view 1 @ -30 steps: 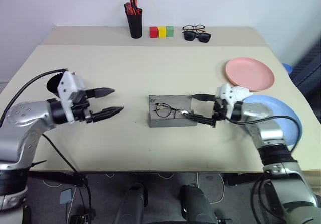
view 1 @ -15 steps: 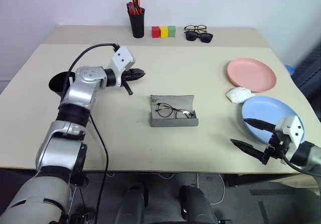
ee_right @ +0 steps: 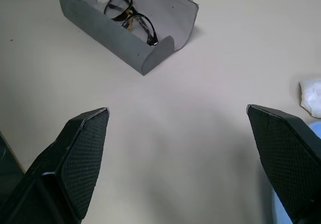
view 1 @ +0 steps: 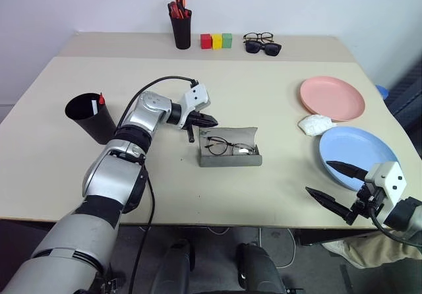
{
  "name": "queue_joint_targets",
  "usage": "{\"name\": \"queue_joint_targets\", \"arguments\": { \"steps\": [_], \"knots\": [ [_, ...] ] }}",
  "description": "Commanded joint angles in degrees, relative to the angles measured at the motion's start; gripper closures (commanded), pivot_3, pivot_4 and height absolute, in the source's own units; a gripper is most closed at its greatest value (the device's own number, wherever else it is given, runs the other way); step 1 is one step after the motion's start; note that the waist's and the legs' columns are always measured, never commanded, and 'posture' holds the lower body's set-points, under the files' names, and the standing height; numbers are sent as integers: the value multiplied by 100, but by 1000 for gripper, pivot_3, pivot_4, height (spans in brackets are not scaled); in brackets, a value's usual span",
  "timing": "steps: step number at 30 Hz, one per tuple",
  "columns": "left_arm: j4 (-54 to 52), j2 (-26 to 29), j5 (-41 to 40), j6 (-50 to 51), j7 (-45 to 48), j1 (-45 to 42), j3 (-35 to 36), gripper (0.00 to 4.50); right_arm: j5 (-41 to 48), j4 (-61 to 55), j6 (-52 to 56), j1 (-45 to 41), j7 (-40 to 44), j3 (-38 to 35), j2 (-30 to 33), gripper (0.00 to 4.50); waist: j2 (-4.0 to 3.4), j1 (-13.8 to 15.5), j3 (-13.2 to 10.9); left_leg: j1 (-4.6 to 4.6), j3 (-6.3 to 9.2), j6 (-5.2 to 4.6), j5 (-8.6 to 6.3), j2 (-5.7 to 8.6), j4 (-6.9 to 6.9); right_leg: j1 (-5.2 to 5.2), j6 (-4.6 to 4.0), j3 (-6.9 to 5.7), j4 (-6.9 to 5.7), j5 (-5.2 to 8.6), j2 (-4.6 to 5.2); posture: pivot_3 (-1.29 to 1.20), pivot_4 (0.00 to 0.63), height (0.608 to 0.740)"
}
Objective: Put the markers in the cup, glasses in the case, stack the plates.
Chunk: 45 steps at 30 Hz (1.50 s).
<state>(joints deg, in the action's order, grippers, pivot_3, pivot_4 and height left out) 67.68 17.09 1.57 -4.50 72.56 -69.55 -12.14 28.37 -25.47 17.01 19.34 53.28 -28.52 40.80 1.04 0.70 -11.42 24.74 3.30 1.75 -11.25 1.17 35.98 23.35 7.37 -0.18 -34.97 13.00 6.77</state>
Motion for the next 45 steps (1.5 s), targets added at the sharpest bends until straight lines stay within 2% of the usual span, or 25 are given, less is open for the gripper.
{"name": "queue_joint_targets", "arguments": {
  "steps": [1,5,9,12,17,24,31,36,42,45],
  "knots": [
    [-822,252,-416,433,1375,71,137,4444,65,-210,-130,19,-73,-67,-52,0,-1,-5,0,3,1,0,0,0,0,2,-7,0,0,-5,0,0,150,740],
    [-2150,577,-599,925,1948,740,-68,4444,27,-161,-197,5,-115,20,-95,0,-8,-21,4,2,2,-2,-1,-1,1,1,-11,1,-1,-6,0,0,150,740],
    [-3737,901,-874,1696,1994,1621,-470,4444,8,-9,-220,-108,-157,137,-95,0,-8,-13,4,1,7,-2,0,-3,4,0,-12,1,-7,-6,0,0,150,740],
    [-4415,843,-1015,2123,1761,1992,-341,4444,-19,112,-248,-205,-148,206,-74,0,-7,9,4,1,8,-2,0,-2,8,-3,-13,1,-5,-5,2,0,150,740],
    [-3898,591,-875,1977,572,1516,97,4444,-24,268,-257,-388,-115,252,-14,0,-5,11,3,7,15,-3,0,1,19,-5,-12,0,-5,-5,2,0,150,740],
    [-2380,230,-195,1195,-1114,661,49,4444,-54,322,-292,-446,-113,329,-61,0,-6,3,3,5,14,-4,0,2,16,-4,-5,-1,-10,-5,0,0,150,740],
    [-677,-137,440,219,-1911,13,-149,4444,-39,258,-361,-354,-168,340,-125,0,-3,9,2,6,11,-4,0,3,16,-3,10,-2,-10,2,0,0,150,740],
    [-79,-263,573,-74,-1669,-145,-114,4444,-28,141,-370,-252,-237,345,-171,0,-3,3,2,6,10,-3,0,4,16,-3,17,-2,-10,-4,0,0,150,740],
    [-285,-110,267,398,28,-57,5,4444,-13,95,-375,-188,-277,336,-171,0,-3,-3,2,6,7,-3,0,3,15,-1,-4,-2,-10,-5,0,0,150,740],
    [-771,10,114,747,714,180,25,4444,-26,148,-396,-243,-287,400,-185,0,-4,-5,2,6,8,-3,0,3,15,-1,-5,-2,-10,-5,0,0,150,740]
  ]
}}
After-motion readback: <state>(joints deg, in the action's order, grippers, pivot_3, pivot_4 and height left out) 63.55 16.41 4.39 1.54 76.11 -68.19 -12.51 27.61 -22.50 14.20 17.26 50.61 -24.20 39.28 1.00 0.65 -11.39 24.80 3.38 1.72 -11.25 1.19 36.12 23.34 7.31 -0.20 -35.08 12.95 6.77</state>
